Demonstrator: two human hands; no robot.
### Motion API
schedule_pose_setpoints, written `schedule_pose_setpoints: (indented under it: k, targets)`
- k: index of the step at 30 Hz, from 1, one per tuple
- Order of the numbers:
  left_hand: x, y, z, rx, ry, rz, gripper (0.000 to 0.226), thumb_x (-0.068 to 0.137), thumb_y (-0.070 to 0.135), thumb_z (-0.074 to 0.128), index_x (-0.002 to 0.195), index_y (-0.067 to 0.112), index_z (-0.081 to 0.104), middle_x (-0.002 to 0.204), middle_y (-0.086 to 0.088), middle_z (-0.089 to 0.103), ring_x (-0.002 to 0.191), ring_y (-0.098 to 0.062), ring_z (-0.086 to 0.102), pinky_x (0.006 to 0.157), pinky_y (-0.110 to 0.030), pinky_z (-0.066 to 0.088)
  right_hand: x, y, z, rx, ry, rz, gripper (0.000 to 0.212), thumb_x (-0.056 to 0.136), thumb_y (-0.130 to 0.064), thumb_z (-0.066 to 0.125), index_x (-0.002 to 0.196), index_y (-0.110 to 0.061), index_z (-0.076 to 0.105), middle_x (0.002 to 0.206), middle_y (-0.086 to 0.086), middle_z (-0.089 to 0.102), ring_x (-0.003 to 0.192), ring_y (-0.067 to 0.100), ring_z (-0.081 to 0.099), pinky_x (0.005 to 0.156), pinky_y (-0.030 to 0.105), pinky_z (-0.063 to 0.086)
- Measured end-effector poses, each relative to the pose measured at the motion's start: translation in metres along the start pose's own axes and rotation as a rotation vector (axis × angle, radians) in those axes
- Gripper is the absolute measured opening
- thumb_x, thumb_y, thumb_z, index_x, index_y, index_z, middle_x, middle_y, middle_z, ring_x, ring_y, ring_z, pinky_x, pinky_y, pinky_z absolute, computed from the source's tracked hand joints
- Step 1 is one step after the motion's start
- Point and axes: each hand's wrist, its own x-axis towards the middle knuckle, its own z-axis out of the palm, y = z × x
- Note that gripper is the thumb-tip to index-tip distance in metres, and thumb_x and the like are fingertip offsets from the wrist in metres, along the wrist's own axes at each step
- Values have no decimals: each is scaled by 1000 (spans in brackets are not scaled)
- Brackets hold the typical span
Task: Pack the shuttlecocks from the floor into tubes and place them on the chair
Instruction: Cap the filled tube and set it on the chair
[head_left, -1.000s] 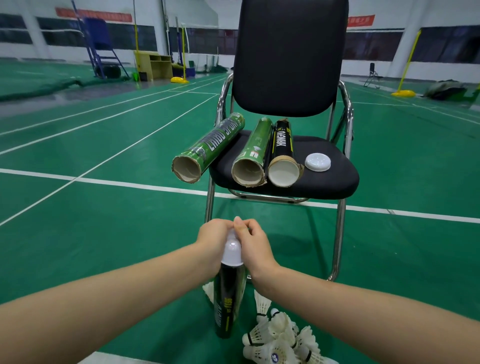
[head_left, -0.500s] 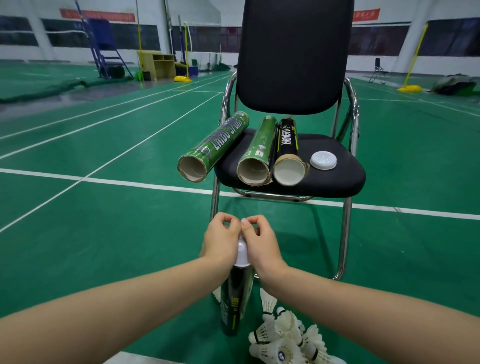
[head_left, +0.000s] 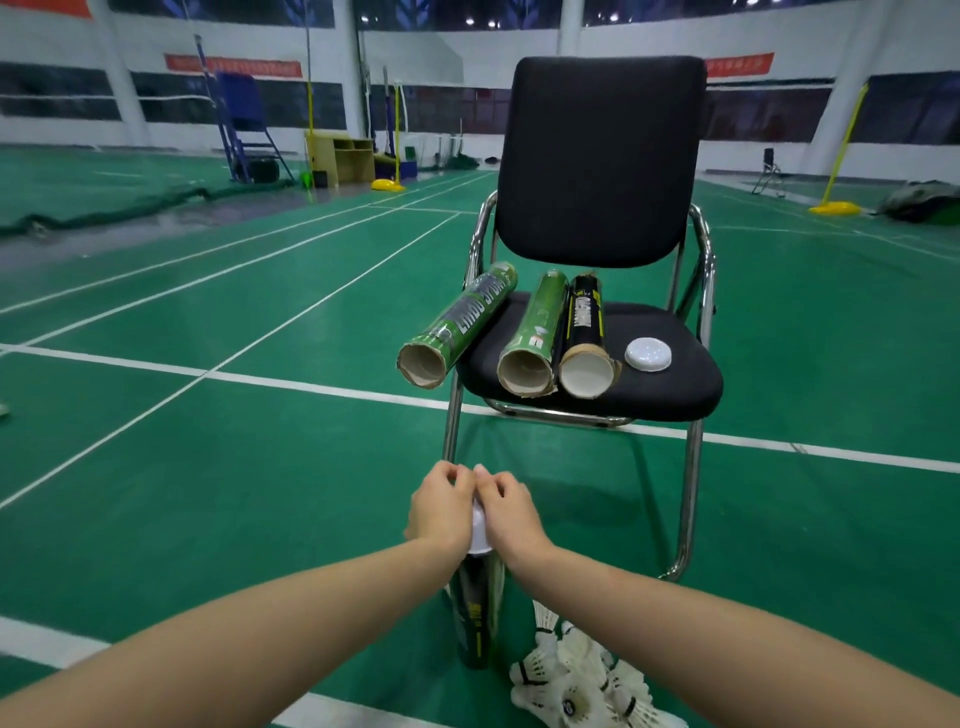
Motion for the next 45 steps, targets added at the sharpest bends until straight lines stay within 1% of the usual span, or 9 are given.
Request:
schedule_pose_setpoints:
  k: [3,8,16,23,30,35,38,42,45]
  targets:
    - [-7,4,1,98,-108,-13,32,100,26,34,76,14,52,92,-10,62,81,-25,52,67,-30,35,-4,2,-10,-104,-85,114,64,78,-73,32,100,-17,54,114,11,57,106,27,53,96,42,41]
    - [-24,10,0,115,-259,-187,52,103,36,25,115,-1,60,122,-21,60,108,-32,56,84,-30,42,-26,-5,-28,-141,-181,213,69,89,-62,32,116,-3,54,118,14,60,104,27,58,91,40,46]
    - [-63,0,-2,-249,-169,-243,48,100,43,34,101,6,65,104,-17,69,95,-31,65,84,-37,52,-51,-5,-37,-174,-226,102,65,85,-66,37,104,-6,55,100,9,64,92,23,62,81,38,50]
    - [-111,21,-34,-490,-39,3,40,98,38,45,84,13,73,80,-6,74,83,-25,69,75,-42,54,-99,-35,-45,-81,-43,-166,47,80,-60,51,99,-16,55,92,-6,61,79,1,57,54,8,39]
    - [-172,68,-79,-616,-26,320,43,90,45,44,88,14,74,83,0,75,77,-5,67,69,-17,49,-165,-81,-61,156,94,-411,52,62,-60,60,100,-24,57,96,-9,64,88,-1,60,73,12,46]
    - [-198,82,-94,-669,29,444,35,83,47,49,97,26,73,107,5,72,107,-10,64,94,-30,50,-193,-95,-66,293,151,-562,48,61,-60,70,97,-29,58,101,-8,66,101,4,59,89,27,46]
    - [-202,84,-96,-679,71,495,22,89,45,56,94,31,73,110,12,70,111,-6,61,98,-31,48,-201,-97,-66,319,156,-609,53,59,-56,71,102,-27,58,105,-8,66,104,6,59,92,31,46]
    - [-195,85,-96,-717,69,536,25,84,38,50,89,33,74,109,17,69,112,0,59,95,-20,47,-203,-101,-65,312,164,-648,55,61,-58,69,105,-28,57,106,-15,63,106,2,56,91,24,45]
    - [-177,85,-92,-698,54,551,25,84,41,52,88,34,75,112,12,70,113,-5,60,96,-29,48,-190,-102,-62,321,165,-644,51,64,-56,70,105,-28,56,105,-15,63,104,-1,56,89,19,45]
